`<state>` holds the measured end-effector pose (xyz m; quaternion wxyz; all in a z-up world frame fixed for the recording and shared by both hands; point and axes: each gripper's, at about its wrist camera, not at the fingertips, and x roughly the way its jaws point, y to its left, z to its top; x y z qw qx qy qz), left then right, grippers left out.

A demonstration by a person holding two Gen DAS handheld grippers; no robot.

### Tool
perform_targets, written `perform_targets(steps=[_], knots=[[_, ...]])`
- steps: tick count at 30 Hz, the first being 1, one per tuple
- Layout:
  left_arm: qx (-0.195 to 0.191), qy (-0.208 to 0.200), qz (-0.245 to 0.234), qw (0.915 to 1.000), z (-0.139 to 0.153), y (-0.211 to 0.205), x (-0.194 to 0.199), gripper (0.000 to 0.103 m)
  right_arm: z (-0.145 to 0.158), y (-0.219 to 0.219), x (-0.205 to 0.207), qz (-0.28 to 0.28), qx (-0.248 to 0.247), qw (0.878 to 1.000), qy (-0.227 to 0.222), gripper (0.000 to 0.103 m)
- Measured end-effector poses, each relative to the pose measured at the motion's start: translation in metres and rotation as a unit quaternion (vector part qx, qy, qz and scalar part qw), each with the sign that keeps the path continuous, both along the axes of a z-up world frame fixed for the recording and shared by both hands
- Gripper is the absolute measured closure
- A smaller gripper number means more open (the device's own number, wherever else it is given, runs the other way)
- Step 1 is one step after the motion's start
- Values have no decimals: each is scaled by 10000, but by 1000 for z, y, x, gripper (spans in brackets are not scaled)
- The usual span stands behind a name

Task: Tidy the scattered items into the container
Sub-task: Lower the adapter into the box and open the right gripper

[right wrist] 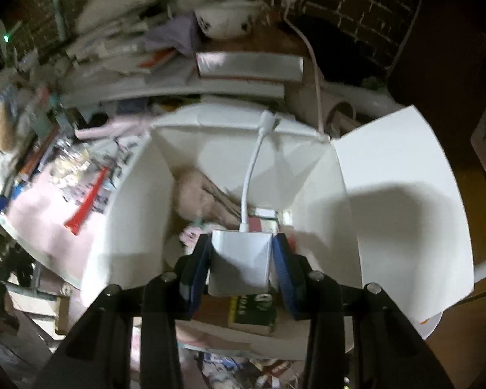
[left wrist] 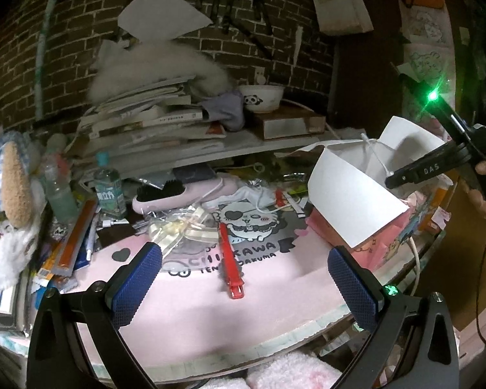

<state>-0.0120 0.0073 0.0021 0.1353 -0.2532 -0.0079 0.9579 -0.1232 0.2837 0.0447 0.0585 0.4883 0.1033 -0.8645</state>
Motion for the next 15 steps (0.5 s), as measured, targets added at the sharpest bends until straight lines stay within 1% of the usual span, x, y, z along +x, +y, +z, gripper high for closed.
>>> perform_targets(steps=[1, 4, 6, 8, 9, 10, 11, 12, 13, 15], knots=[[-25, -63, 27, 10000, -1, 1, -2, 1, -3, 0, -2, -7, 109, 9999, -99, 80], [-100, -150, 105, 9998, -3, 3, -5, 1, -11, -2, -10, 21, 386, 9984, -412, 81], [-157, -195, 140, 9996, -4, 4, -6, 1, -13, -2, -12, 22, 483, 9976, -497, 80], [-219, -226, 161, 9994, -5, 5, -7, 1, -11, -3, -12, 44, 476, 9977, -487, 80], [-250, -235, 179, 9993, -6, 5, -8, 1, -9, -3, -11, 31, 515, 9978, -414, 76], [-273, -239, 189, 9992, -6, 6, -8, 1, -5, -4, -8, 7, 589, 9979, -276, 64], [-291, -244, 193, 9991, -7, 6, -8, 1, -2, -5, -5, -1, 637, 9978, -164, 54], [-289, -249, 184, 9991, -7, 7, -8, 1, 2, -8, -1, -1, 669, 9978, -30, 40], [-281, -252, 178, 9991, -7, 7, -9, 1, 9, -10, 4, -15, 719, 9972, 222, 37], [-266, -258, 178, 9992, -8, 6, -9, 1, 20, -16, 15, 21, 711, 9960, 548, 37]])
